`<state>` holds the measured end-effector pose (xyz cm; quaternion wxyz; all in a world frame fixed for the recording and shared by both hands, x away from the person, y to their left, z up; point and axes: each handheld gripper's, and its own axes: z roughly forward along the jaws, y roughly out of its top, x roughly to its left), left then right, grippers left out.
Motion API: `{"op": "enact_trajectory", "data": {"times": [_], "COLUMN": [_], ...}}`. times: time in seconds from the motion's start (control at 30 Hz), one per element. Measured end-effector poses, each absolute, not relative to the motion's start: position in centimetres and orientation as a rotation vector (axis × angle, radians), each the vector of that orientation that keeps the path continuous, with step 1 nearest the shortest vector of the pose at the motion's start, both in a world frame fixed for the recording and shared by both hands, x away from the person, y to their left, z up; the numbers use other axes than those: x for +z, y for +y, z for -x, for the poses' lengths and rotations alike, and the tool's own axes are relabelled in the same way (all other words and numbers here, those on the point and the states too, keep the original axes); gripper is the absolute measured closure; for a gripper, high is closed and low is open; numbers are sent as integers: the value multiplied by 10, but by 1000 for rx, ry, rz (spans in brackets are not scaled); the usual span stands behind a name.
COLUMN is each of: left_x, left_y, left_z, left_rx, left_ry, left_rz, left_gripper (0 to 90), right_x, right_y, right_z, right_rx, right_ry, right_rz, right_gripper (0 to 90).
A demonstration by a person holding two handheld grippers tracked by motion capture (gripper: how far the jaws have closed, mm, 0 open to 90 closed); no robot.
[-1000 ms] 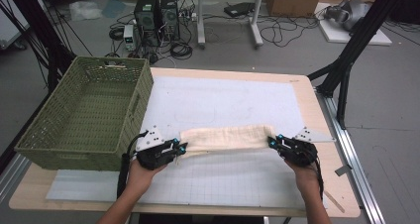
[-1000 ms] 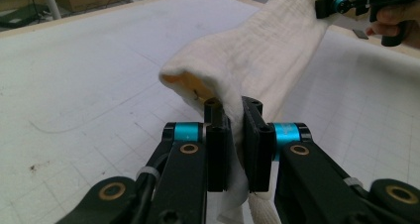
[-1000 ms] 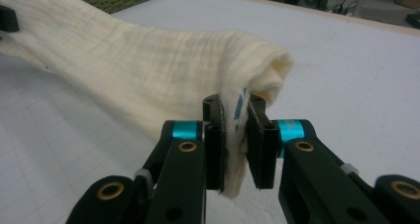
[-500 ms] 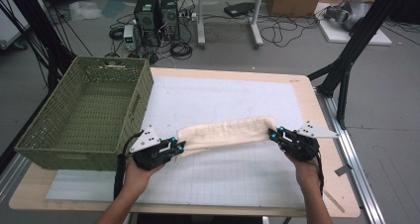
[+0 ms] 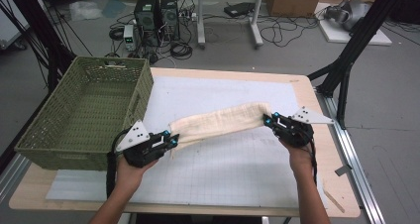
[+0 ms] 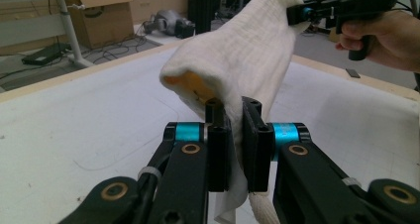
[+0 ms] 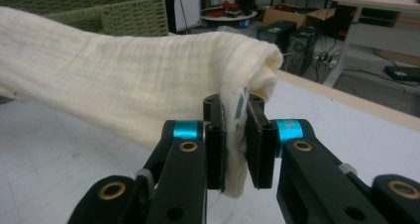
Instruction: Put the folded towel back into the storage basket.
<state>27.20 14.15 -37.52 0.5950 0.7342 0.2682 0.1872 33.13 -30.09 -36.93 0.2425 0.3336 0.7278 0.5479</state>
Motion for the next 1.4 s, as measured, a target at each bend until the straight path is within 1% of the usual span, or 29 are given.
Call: {"op": "enact_trajectory", "data": {"times": [0.4,0.73,1.17,1.4], "left_x": [-358,-348,-342,-338], "left_y": [153,167,186,205], "left_z": [-267,-261,-252,-245], "left_rx": [489,530,571,606], "left_ry": [627,643,676,720], "left_rz": [-1663,-1631,-1595,-1556], "left_gripper": [826,826,829,829], "right_x": [-336,-319,-306,-291], "right_y": [-275,-249,-217,-183], "right_z": [-365,-386,-406,-423], "right_rx": [1496,1489,1507,1529], "right_ry": [1976,1983,1996,2008], "right_rz": [-883,-855,-814,-766], "right_gripper": [802,801,801,801]}}
